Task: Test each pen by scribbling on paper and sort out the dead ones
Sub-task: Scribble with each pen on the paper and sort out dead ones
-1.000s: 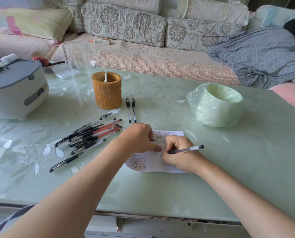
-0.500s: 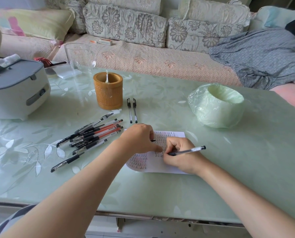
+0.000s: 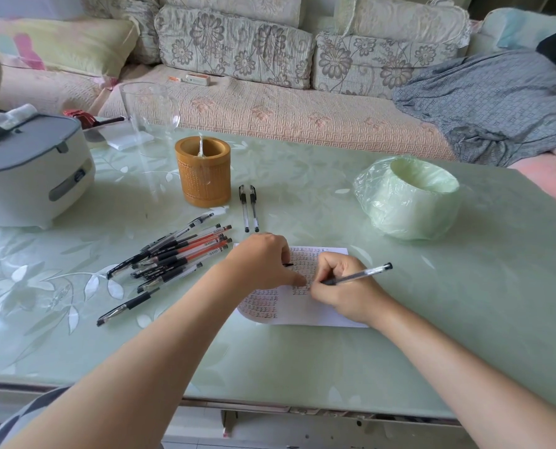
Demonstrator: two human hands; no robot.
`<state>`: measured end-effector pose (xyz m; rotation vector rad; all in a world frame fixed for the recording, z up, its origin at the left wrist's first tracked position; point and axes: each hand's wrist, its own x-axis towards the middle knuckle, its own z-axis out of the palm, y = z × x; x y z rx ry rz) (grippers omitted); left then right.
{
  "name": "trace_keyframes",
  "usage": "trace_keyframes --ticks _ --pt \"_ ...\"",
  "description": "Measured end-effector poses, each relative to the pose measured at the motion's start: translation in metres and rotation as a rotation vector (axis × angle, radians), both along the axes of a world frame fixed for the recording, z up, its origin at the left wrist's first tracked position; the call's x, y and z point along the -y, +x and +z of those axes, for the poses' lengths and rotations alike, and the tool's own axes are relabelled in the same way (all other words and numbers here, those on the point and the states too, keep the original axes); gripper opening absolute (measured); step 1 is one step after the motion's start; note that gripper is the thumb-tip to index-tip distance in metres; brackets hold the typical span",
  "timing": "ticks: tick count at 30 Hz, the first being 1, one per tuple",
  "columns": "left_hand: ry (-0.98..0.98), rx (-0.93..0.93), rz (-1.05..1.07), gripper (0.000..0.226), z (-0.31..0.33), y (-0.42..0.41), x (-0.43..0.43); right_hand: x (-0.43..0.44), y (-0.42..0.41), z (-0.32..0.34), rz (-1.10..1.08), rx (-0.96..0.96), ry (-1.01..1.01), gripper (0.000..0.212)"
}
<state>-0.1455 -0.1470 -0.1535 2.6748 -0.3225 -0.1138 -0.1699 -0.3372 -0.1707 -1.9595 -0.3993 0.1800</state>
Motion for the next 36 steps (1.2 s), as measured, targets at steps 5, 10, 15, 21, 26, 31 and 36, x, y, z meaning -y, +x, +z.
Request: trace_keyframes --ticks 5,10,15,21,26,31,36 --pt "-0.029 -0.113 -0.053 0.042 0.009 0.001 -0.012 0.002 0.004 0.003 -0.121 -0.113 0.188 0.022" --pt "0.031 -0.119 -0.103 0.022 0.013 0.001 -0.024 -0.001 0.008 0.009 -0.131 -0.177 0.193 0.025" --pt "-0.018 -0.068 -0.093 0.009 0.014 0.001 -0.024 -0.007 0.015 0.026 -0.096 -0.323 0.346 0.039" --pt "-0.091 -0.045 -0.070 0.013 0.020 0.003 -0.032 -0.005 0.022 0.038 -0.043 -0.298 0.405 0.030" --pt "-0.093 -0.011 -0.066 0.015 0.023 0.002 -0.031 -0.001 0.029 0.037 -0.102 0.038 -0.145 0.036" --pt "-0.129 -0.024 -0.053 0.014 0.024 0.000 -0.030 -0.001 0.026 0.038 -0.163 0.206 -0.549 0.014" --pt "-0.140 -0.030 -0.067 0.015 0.025 -0.003 -0.025 -0.004 0.021 0.042 -0.106 0.244 -0.566 0.015"
